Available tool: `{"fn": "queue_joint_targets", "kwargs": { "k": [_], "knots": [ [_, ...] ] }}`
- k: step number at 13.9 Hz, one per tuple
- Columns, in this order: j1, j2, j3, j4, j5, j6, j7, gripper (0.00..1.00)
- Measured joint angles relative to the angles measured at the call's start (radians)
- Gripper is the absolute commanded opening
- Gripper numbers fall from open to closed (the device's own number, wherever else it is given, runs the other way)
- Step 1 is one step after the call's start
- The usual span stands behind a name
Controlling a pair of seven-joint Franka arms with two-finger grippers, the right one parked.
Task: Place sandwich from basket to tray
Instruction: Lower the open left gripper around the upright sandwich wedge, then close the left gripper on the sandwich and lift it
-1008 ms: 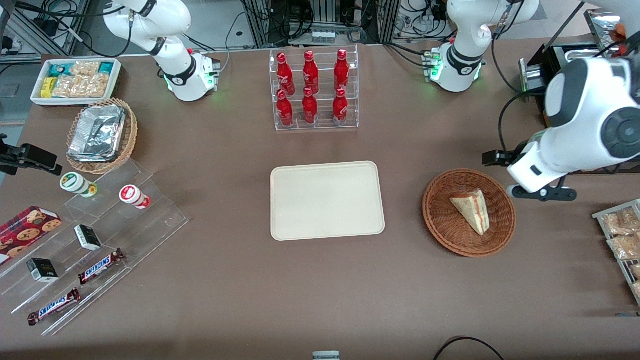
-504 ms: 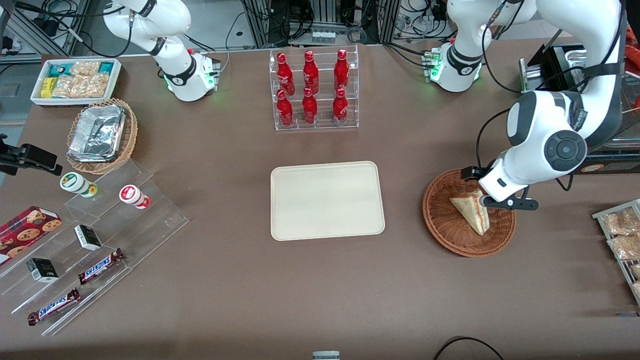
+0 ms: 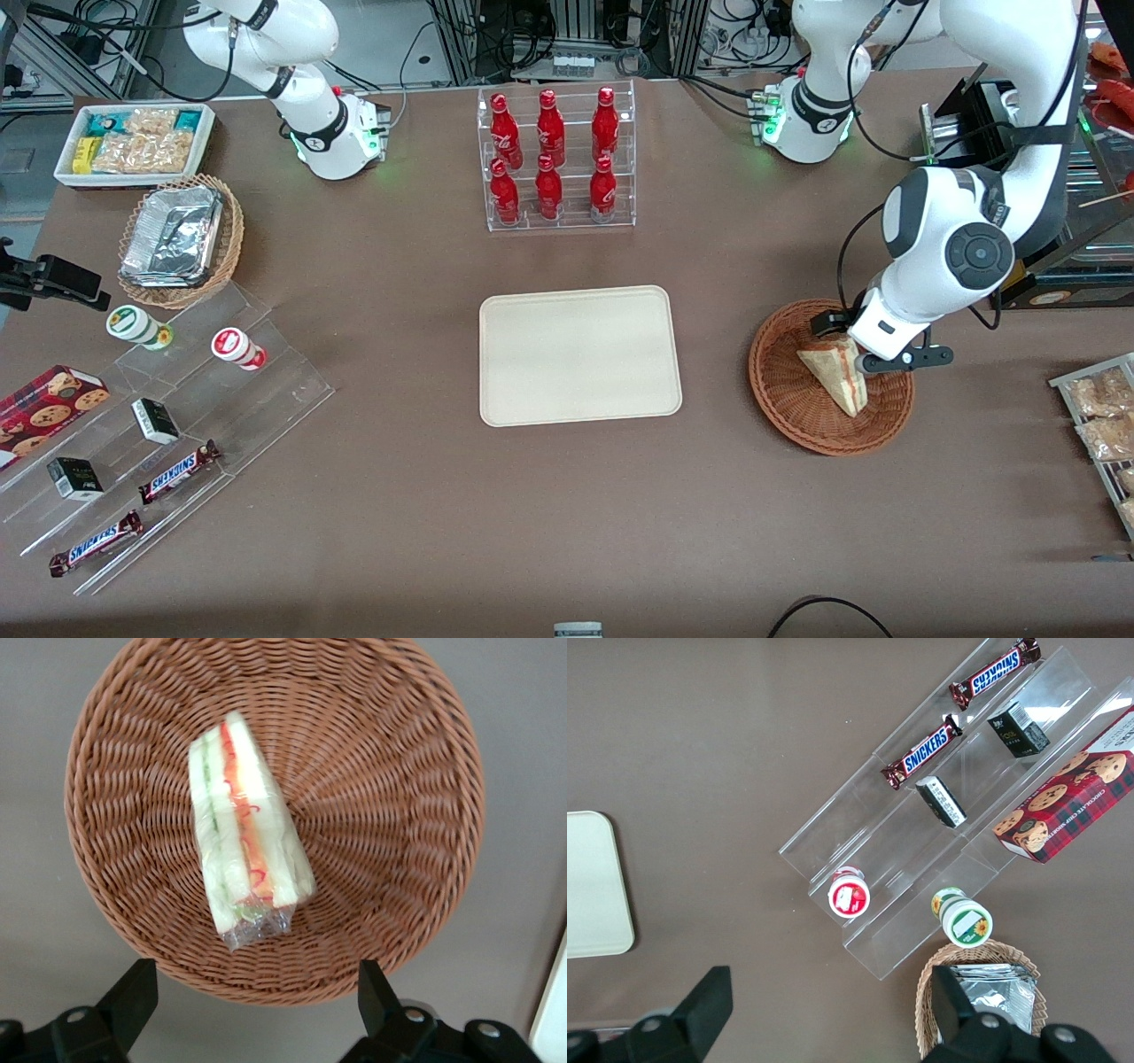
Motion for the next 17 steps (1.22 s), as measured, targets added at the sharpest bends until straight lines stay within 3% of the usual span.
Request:
{"fn": "queue_joint_targets", "kwargs": {
  "k": [5, 9, 17],
  "knots": [
    [0.014, 0.0, 0.004, -0.012, 0.0, 0.102, -0.305, 1.0],
    [0.066, 0.004, 0.012, -0.031, 0.0, 0.168, -0.319, 1.0],
    [0.061, 0.053, 0.003, -0.046, -0.001, 0.208, -0.379, 1.0]
  ]
}}
